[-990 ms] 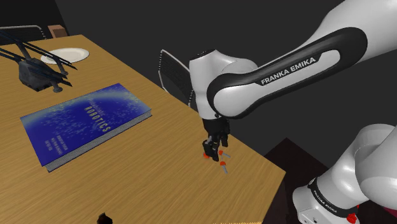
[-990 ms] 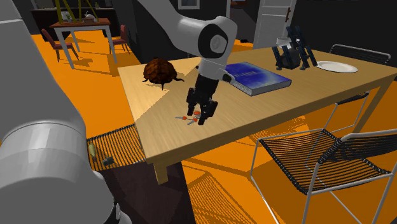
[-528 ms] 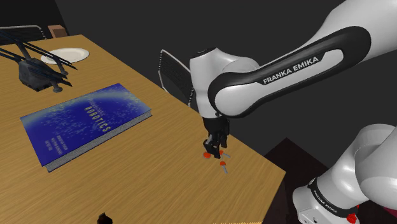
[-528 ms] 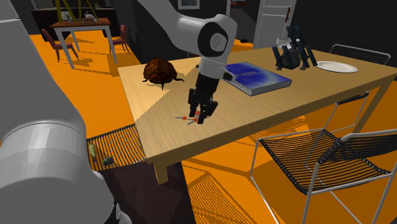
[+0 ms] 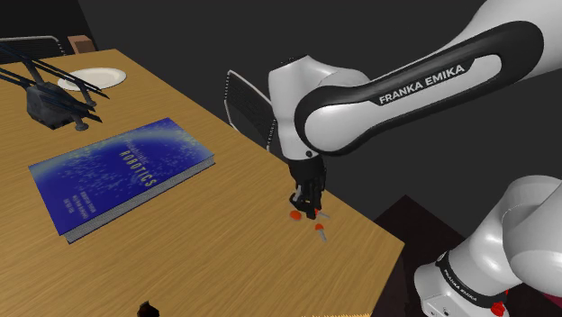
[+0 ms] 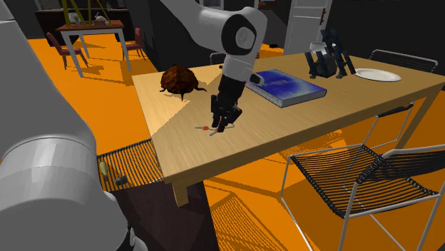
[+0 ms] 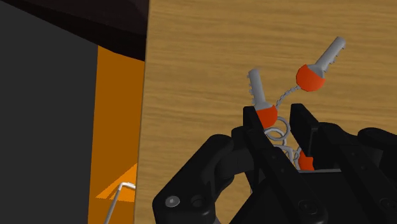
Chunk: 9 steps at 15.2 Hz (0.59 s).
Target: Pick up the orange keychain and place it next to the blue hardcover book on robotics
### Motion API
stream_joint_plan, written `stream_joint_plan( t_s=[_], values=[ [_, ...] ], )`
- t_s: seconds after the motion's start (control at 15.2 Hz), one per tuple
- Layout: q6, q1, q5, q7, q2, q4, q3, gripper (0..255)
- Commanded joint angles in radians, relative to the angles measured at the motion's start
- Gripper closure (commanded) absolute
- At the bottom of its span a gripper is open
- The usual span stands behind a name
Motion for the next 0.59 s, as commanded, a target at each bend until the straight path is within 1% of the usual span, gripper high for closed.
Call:
stream_joint_plan(
  t_s=[0.0,0.53],
  values=[
    [-0.025,0.001,0.004,0.000,-0.015,0.011,0.000,255],
    [-0.136,-0.001,0.012,-0.002,-0.066,0.071,-0.007,255]
  ],
)
